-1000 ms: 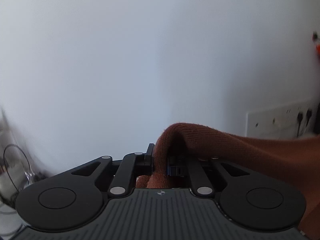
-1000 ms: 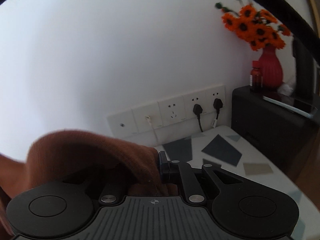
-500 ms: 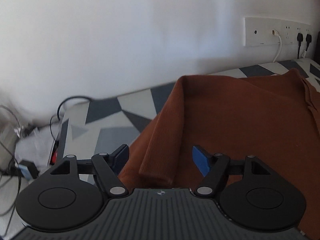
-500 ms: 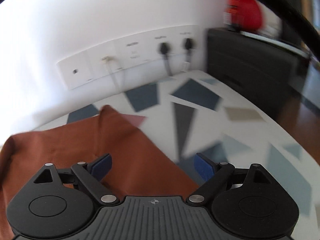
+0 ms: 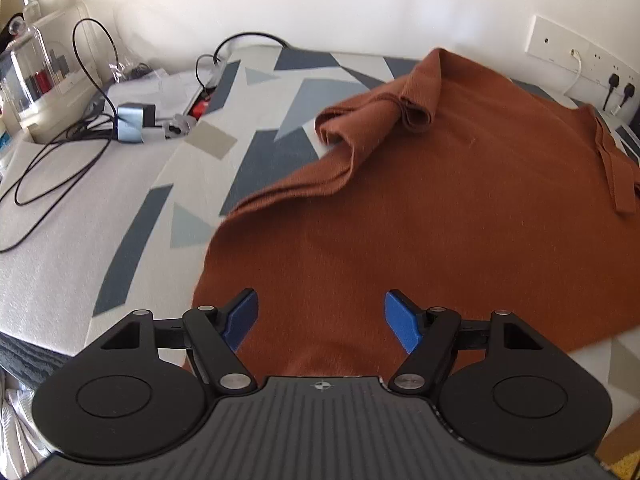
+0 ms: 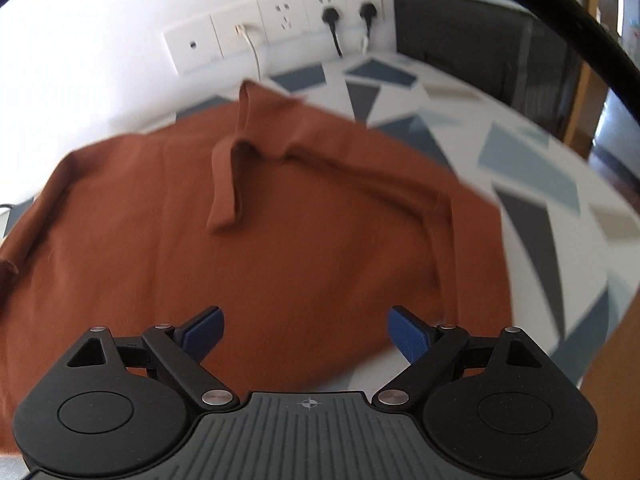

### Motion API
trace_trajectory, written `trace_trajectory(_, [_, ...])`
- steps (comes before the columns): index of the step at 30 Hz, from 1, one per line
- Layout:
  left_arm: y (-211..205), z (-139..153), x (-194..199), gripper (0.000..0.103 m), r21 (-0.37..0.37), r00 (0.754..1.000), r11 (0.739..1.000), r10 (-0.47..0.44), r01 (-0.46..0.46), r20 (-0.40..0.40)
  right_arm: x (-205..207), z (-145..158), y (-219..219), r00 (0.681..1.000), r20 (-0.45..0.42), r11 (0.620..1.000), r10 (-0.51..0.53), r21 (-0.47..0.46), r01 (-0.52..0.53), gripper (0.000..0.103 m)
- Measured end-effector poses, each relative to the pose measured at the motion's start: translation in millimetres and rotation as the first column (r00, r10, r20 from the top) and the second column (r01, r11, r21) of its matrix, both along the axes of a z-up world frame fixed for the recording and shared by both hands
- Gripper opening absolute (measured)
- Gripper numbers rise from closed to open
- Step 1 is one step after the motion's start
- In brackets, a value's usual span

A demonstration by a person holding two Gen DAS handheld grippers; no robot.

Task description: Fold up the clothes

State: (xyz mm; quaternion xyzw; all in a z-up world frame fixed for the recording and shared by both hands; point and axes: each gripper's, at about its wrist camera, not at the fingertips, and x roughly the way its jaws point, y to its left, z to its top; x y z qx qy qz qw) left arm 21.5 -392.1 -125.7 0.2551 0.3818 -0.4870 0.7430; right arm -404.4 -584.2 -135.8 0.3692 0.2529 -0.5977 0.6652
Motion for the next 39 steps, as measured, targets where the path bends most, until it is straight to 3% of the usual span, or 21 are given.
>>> trace_trajectory(6, [0, -6, -4, 0.072, -0.012, 0.993, 0.993, -0.116, 0.116, -0.012, 15, -16, 13, 0.998, -0.024, 0.998, -0.062, 0.021, 0.063, 0.078])
trace_trajectory(10, [-5, -10, -12, 0.075, -0.026, 0.982, 0.982, -0.189, 0.189, 0.007, 18, -19, 12, 0.991, -0.012, 0.991, -0.132, 0.028, 0.133, 0.079])
trace_trajectory(14, [-12, -19, -12, 0.075, -0.001, 0.976, 0.976, -0.217, 0.217, -0.013, 29, -21, 12, 0.994, -0.035, 0.994, -0.102, 0.020, 0.103, 0.075])
trace_trajectory(16, [-14, -22, -11, 0.075, 0.010, 0.976, 0.976, -0.216, 0.217, -0.025, 34, -20, 13, 0.996, -0.049, 0.997, -0.076, 0.008, 0.076, 0.063])
trace_trajectory(18, [-16, -24, -11, 0.075, 0.019, 0.976, 0.976, -0.217, 0.218, -0.036, 36, -19, 12, 0.995, -0.070, 0.998, -0.066, -0.011, 0.066, 0.026])
trace_trajectory(21, [-17, -25, -13, 0.075, 0.031, 0.972, 0.972, -0.232, 0.234, -0.048, 27, -17, 8, 0.998, -0.018, 0.998, -0.067, -0.002, 0.067, 0.010])
trace_trajectory(27, [-15, -22, -28, 0.075, 0.048, 0.941, 0.942, -0.328, 0.333, -0.085, 14, -12, 18, 0.999, -0.006, 0.999, -0.050, -0.021, 0.050, 0.008])
trace_trajectory(32, [-7, -14, -36, 0.076, -0.023, 0.900, 0.911, -0.410, 0.411, -0.145, -7, -11, 31, 0.993, -0.040, 0.994, -0.109, 0.006, 0.109, 0.008])
trace_trajectory(39, [-13, -2, -34, 0.080, -0.070, 0.885, 0.895, -0.446, 0.440, -0.137, -44, -13, 40, 0.968, -0.114, 0.974, -0.224, 0.012, 0.227, 0.009])
